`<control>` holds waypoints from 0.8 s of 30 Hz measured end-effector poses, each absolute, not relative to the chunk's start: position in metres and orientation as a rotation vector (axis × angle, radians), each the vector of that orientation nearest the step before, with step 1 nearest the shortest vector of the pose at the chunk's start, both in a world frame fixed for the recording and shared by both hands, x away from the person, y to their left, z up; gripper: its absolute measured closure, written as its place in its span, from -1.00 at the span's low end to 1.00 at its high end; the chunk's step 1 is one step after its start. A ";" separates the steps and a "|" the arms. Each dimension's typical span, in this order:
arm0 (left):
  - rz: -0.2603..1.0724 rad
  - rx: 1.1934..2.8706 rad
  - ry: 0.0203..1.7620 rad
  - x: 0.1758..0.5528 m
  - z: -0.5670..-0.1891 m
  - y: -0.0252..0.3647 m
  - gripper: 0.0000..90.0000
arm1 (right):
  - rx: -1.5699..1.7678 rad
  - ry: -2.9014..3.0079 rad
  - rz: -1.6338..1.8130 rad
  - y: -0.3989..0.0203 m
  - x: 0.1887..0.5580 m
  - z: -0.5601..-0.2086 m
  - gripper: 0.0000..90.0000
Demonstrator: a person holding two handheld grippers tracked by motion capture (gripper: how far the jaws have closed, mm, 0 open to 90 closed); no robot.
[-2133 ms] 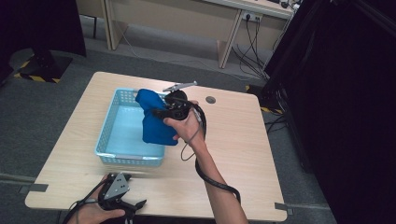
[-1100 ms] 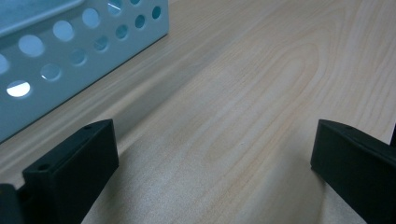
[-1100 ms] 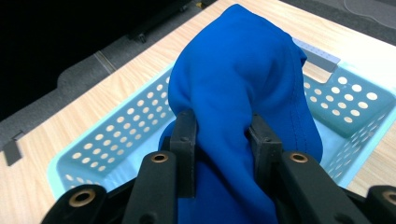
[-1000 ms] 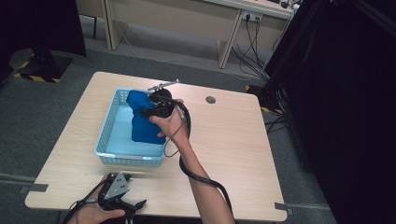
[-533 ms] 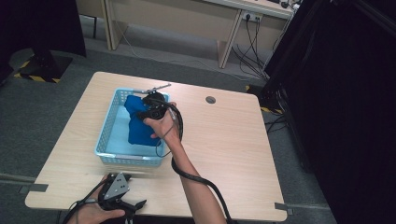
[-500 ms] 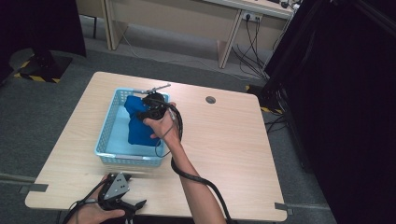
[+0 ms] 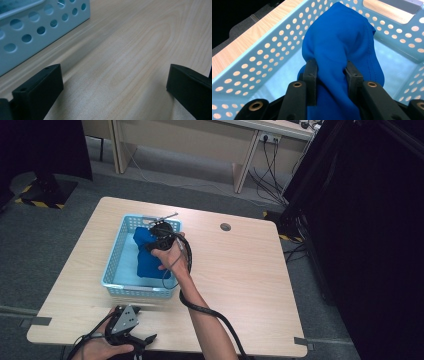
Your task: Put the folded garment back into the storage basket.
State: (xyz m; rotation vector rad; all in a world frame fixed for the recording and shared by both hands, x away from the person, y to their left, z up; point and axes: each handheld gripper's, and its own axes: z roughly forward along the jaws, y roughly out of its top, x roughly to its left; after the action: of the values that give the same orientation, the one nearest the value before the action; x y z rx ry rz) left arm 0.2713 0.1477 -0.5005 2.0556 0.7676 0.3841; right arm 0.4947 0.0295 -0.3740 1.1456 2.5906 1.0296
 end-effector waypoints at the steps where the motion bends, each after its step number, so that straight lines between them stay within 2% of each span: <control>1: 0.384 2.056 0.768 0.271 -0.500 0.148 -1.00 | 1.146 2.591 1.030 0.029 0.495 -0.374 0.54; 24: 0.384 2.056 0.765 0.271 -0.501 0.148 -1.00 | 1.206 2.598 1.026 0.044 0.497 -0.393 0.53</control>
State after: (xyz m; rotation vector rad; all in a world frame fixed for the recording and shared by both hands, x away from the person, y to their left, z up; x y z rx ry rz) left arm 0.2712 0.1479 -0.5005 2.0562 0.7653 0.3837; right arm 0.4973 0.0445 -0.3930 1.2064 2.5984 1.0264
